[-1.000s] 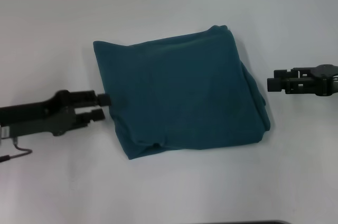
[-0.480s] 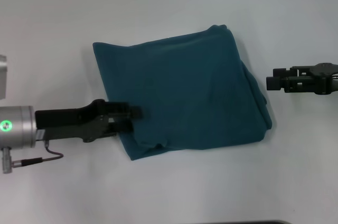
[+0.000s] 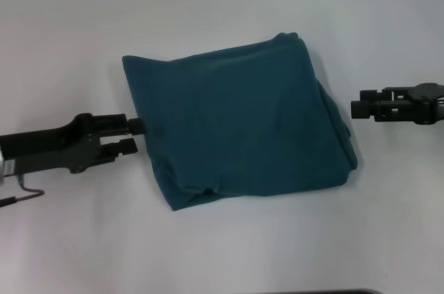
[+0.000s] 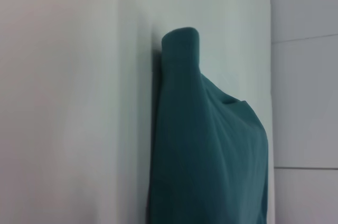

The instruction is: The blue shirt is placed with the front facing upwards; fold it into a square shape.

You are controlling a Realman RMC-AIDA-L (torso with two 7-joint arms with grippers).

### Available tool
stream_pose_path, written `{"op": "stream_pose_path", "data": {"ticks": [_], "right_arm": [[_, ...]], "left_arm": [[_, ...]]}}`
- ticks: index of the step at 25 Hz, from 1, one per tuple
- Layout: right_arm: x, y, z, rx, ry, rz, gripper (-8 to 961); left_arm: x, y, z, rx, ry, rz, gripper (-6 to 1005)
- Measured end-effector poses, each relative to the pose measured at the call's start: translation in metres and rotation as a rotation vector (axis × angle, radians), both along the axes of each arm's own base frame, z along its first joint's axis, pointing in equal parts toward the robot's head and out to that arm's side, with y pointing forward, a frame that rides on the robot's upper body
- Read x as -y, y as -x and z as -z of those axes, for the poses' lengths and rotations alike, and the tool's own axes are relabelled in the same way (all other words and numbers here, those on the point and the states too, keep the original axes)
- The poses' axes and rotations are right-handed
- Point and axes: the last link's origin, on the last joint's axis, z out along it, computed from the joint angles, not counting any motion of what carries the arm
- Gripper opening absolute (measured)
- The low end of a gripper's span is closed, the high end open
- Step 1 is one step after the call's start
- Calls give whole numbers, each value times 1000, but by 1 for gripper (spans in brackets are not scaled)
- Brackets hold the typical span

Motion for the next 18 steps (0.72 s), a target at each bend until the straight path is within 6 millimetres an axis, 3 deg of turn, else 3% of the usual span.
{"op": "stream_pose_path", "data": {"ticks": [8, 10, 14, 18], "right_arm": [[0, 0, 0, -1, 1, 0, 720], [-1, 1, 0, 0, -1, 0, 721], [-4, 3, -1, -3, -8, -7, 721], [-12, 8, -6, -23, -12, 26, 721]], "left_arm": [[-13, -19, 29, -16, 60, 44, 520], [-14, -19, 28, -17, 54, 44, 521], [-12, -4, -9, -24, -59, 22, 520], [-4, -4, -59, 56, -174, 171, 520]]}}
